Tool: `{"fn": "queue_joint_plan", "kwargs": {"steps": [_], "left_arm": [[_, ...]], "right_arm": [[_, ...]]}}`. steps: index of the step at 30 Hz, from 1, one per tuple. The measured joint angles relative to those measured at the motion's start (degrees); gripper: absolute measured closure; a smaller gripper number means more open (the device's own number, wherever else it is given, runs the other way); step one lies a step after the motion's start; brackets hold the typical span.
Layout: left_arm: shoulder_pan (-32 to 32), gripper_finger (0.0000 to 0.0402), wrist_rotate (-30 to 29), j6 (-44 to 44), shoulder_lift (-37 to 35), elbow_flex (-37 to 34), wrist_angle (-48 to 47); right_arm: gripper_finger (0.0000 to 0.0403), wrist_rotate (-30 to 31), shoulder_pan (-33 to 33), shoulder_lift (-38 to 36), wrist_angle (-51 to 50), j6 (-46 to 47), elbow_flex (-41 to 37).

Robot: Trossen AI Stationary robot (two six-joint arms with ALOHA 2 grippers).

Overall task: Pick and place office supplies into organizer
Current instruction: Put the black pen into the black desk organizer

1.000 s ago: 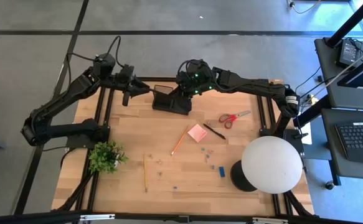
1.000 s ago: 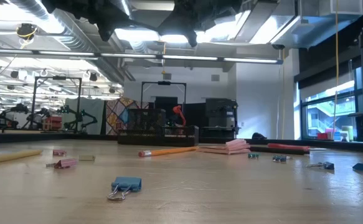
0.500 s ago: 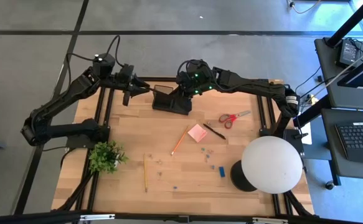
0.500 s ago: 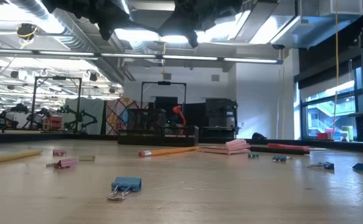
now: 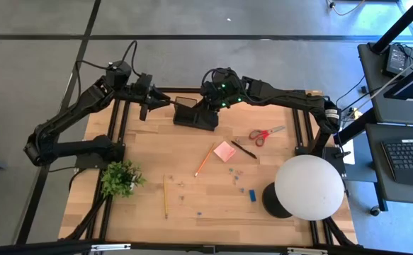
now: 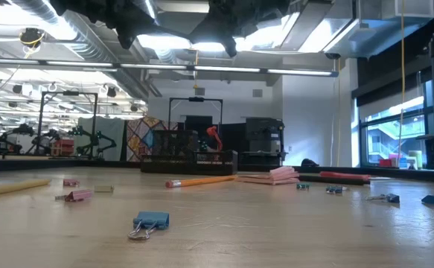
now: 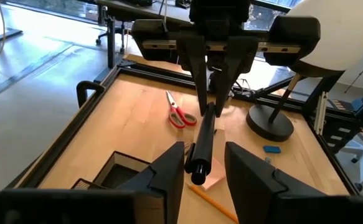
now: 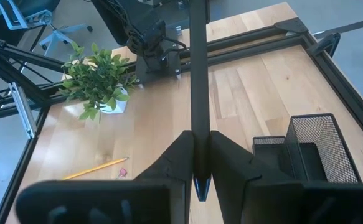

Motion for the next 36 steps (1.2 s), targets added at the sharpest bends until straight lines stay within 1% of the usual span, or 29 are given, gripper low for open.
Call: {"fn": "queue_joint_plan", "kwargs": {"steps": [3, 11, 14, 18, 21, 23, 26, 32, 36], "left_arm": [[0.0, 0.0304, -0.06, 0.0, 0.0, 0.0, 0.0], [0.04, 0.0361, 0.04, 0.21, 0.0, 0.0, 0.55], [0.04, 0.0364, 0.07, 0.2, 0.0, 0.0, 0.55], [0.02, 0.0355, 0.07, 0.15, 0.0, 0.0, 0.55], [0.0, 0.0354, 0.07, 0.11, 0.0, 0.0, 0.55], [0.0, 0.0358, 0.0, -0.1, 0.0, 0.0, 0.59], [-0.01, 0.036, 0.01, -0.11, 0.0, 0.0, 0.59], [-0.02, 0.0358, 0.0, -0.09, 0.0, 0.0, 0.59], [-0.02, 0.036, -0.01, -0.06, 0.0, 0.0, 0.59]], "right_arm": [[0.0354, -0.01, 0.0, 0.0, -0.02, 0.02, 0.0], [0.0354, -0.12, 0.0, 0.0, -0.13, -0.13, 0.0], [0.0354, -0.13, 0.0, 0.0, -0.13, -0.11, 0.0], [0.0353, -0.13, 0.02, 0.0, -0.11, 0.11, 0.0], [0.0344, -0.13, 0.01, 0.0, -0.16, -0.41, 0.0], [0.0325, -0.61, 0.0, 0.0, -0.22, -1.09, 0.0], [0.028, -2.8, 0.0, 0.0, -0.2, -1.04, 0.02], [0.0155, -2.99, -0.12, 0.0, -2.76, 1.59, 0.02], [0.0086, -2.67, -0.8, 0.0, -9.86, 0.81, 0.07]]}}
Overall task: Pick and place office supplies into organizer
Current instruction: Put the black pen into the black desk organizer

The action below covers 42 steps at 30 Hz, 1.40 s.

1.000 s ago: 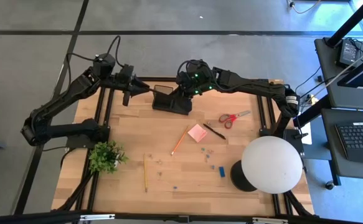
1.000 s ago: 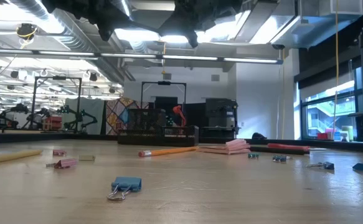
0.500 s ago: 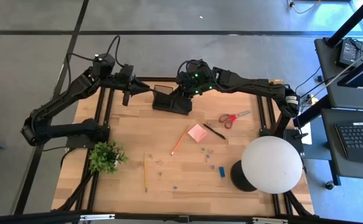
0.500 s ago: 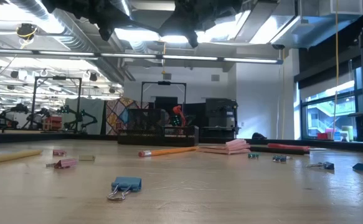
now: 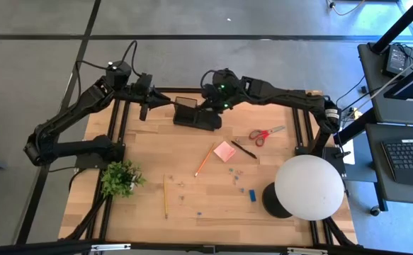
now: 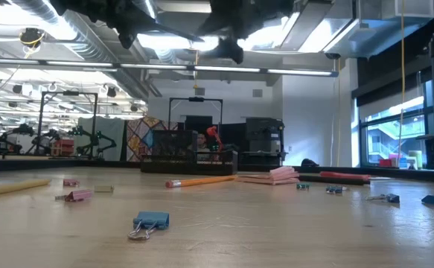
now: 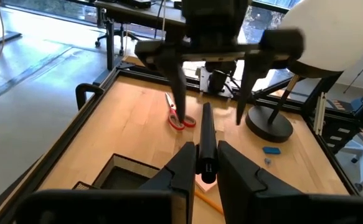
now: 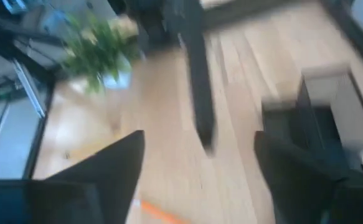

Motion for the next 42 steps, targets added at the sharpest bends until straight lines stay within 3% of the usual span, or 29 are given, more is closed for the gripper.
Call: {"fn": "queue_joint_plan", "kwargs": {"steps": [5, 11, 15, 22, 31, 42], "left_arm": [[0.0, 0.0357, -1.84, 0.02, 0.06, 0.0, 0.02], [0.0, 0.036, -8.91, 0.09, 2.74, 3.17, -2.81], [-0.27, 0.0355, -12.73, 2.71, 7.21, 8.34, -11.04], [-2.64, 0.0356, -27.07, 8.0, 17.34, 18.78, -25.55], [-5.26, 0.0354, -30.81, 12.96, 28.07, 27.09, -32.31], [-5.41, 0.0353, -36.4, 15.12, 34.99, 28.7, -33.2]], "right_arm": [[0.0046, 0.54, -2.02, 0.0, -14.45, -0.9, 0.0], [0.0042, 8.59, -4.48, 0.0, -23.34, 0.16, 0.0], [0.0042, 9.17, -5.58, 0.0, -23.99, 0.61, 0.0], [0.0042, 9.2, -6.06, 0.0, -22.7, 0.56, 0.0], [0.0042, 9.2, -6.06, 0.0, -20.89, 0.59, 0.0], [0.0042, 9.16, -6.0, 0.0, -20.91, 0.59, 0.0]]}}
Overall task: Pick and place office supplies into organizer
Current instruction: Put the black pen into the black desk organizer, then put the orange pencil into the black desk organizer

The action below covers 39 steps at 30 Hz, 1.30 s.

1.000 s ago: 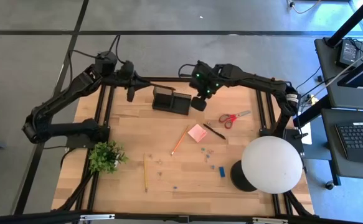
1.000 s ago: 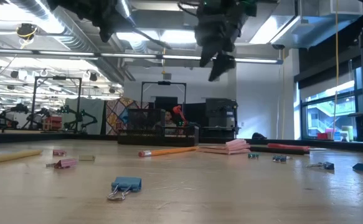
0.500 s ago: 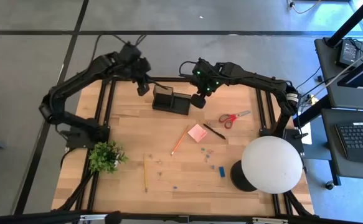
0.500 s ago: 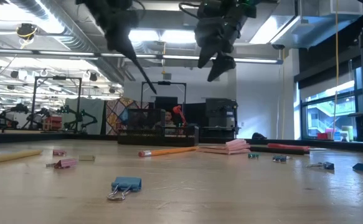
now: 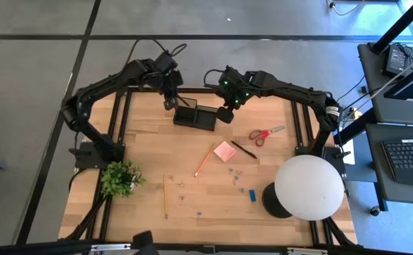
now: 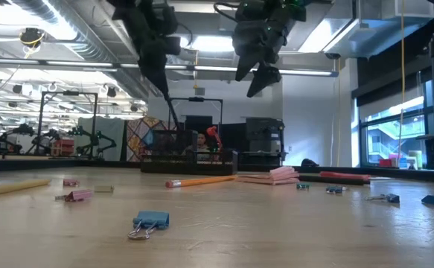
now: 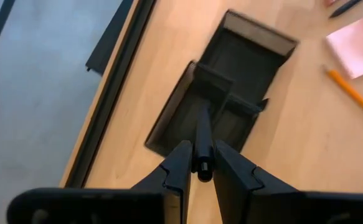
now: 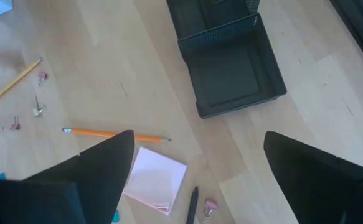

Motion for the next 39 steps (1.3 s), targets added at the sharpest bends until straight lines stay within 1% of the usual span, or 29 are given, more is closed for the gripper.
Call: {"fn": "queue_joint_plan", "kwargs": {"steps": [3, 16, 21, 24, 32, 35, 39], "left_arm": [[0.39, 0.0353, -1.1, 0.02, 0.7, -0.09, -0.11], [0.82, 0.0352, -1.29, -0.08, 7.07, -0.15, -1.55], [0.82, 0.035, -2.18, -0.4, 7.48, -0.15, -1.55], [0.82, 0.0337, -2.12, -0.45, 7.13, -0.15, -2.09], [0.67, 0.0283, -1.68, -2.0, 6.76, -0.15, -3.83], [0.67, 0.0274, -1.71, -2.0, 6.74, -0.11, -4.09], [0.71, 0.027, -3.07, -2.03, 6.74, 1.64, -7.26]], "right_arm": [[0.0042, 0.0, 0.0, 0.0, 0.0, 0.0, 0.0], [0.0042, 0.0, 0.01, -0.02, 0.33, 0.0, 0.0], [0.0042, 0.0, 0.02, -0.02, 0.35, 0.0, 0.0], [0.0042, 0.0, 0.02, -0.02, 0.38, 0.0, 0.0], [0.0042, -0.02, 0.02, -0.02, 0.42, 0.0, 0.0], [0.0042, -0.02, 0.02, -0.04, 0.42, 0.0, 0.0], [0.0042, -0.02, 0.02, -0.04, 0.42, 0.0, 0.0]]}}
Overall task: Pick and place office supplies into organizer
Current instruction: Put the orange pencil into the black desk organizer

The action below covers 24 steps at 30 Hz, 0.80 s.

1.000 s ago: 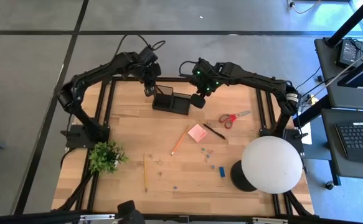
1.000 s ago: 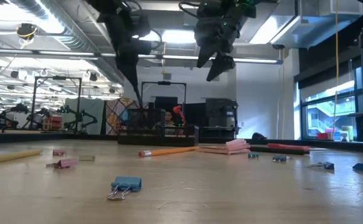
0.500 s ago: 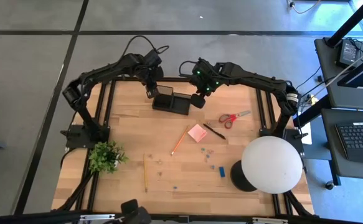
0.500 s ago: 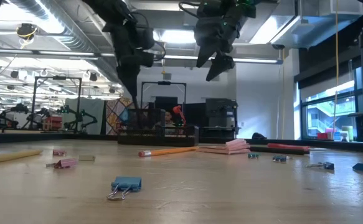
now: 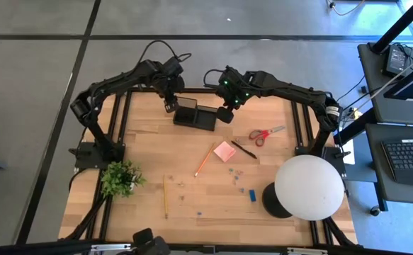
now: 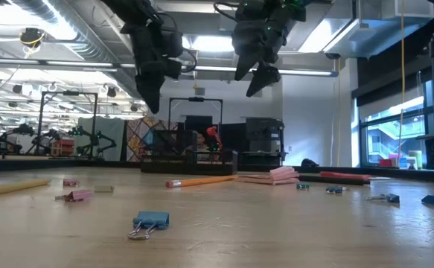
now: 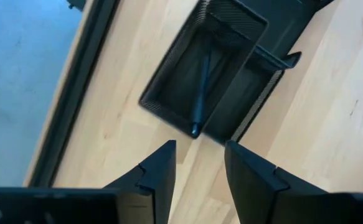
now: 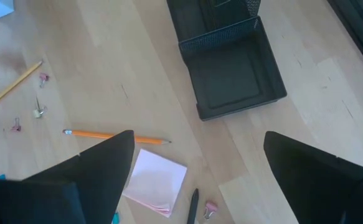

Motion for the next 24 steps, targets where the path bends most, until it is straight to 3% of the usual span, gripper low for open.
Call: {"fn": "queue_joint_plan", "kwargs": {"steps": [6, 11, 21, 24], "left_arm": [[0.02, 0.027, -1.93, 1.76, -0.87, 7.43, -8.0], [0.02, 0.027, 3.22, 1.15, -6.06, 11.69, -7.17], [-3.92, 0.027, 15.63, -3.98, -20.95, 9.74, -0.42], [-6.99, 0.027, 16.1, -7.03, -24.76, 6.6, 2.08]], "right_arm": [[0.0042, -0.07, 0.07, 0.0, -0.04, 0.0, 0.0], [0.0042, -0.04, 0.07, 0.0, -0.97, -0.01, 0.0], [0.0042, -0.07, 3.94, 0.0, 4.17, -14.44, 0.0], [0.0042, -0.1, 5.46, 0.0, 4.85, -15.13, 0.0]]}}
